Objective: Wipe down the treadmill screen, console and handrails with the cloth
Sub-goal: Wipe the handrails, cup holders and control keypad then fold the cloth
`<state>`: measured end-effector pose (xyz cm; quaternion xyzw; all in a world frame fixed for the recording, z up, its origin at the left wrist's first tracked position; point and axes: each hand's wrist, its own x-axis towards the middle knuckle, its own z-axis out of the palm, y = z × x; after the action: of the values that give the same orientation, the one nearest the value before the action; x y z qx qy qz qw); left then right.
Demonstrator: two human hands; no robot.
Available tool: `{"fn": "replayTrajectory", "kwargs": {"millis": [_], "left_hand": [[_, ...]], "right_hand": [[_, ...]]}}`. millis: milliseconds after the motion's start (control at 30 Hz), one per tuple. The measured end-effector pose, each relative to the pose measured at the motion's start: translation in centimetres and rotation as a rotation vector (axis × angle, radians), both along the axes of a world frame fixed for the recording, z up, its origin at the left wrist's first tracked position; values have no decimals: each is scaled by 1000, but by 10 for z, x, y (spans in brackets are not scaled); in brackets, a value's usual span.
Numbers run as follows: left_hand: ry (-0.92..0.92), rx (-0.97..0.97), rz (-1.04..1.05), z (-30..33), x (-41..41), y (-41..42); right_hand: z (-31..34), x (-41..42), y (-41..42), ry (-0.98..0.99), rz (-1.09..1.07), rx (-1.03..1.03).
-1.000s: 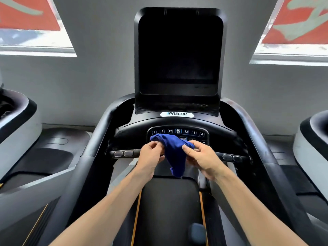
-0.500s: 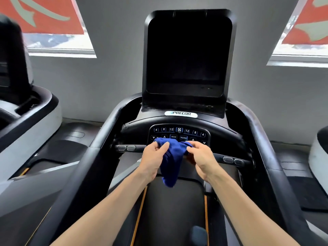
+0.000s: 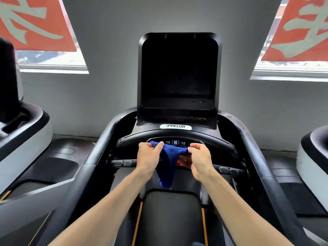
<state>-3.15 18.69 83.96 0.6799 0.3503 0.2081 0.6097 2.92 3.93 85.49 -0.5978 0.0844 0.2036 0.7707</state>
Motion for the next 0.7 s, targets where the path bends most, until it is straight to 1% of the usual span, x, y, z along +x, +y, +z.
{"fn": "replayTrajectory", "kwargs": {"millis": [67,133,233,300,367,433,500,567,633,700], "left_hand": [[-28,3,23,5,-3,5],[-89,5,-44,10,-6,11],[-155,76,-173,15,-6,20],[-161,112,-183,19,-4,26],[-202,97,-149,27,-3,32],[-250,72,-108,34,-3,40],[-215,87,-102,36,0,50],[-131,98,-174,35,4,56],[-49,71,-299,38,2,59],[56,91,-481,39,-2,64]], "right_hand": [[5,0,2,-41,20,-21],[9,2,3,-90,57,-61],[10,9,8,-105,108,-90],[9,14,13,-134,132,-99],[9,19,15,-228,116,-130],[9,22,16,-363,83,-212],[11,24,18,-484,67,-317],[16,26,22,-597,58,-443],[20,28,24,-708,78,-583],[23,32,26,-755,145,-688]]}}
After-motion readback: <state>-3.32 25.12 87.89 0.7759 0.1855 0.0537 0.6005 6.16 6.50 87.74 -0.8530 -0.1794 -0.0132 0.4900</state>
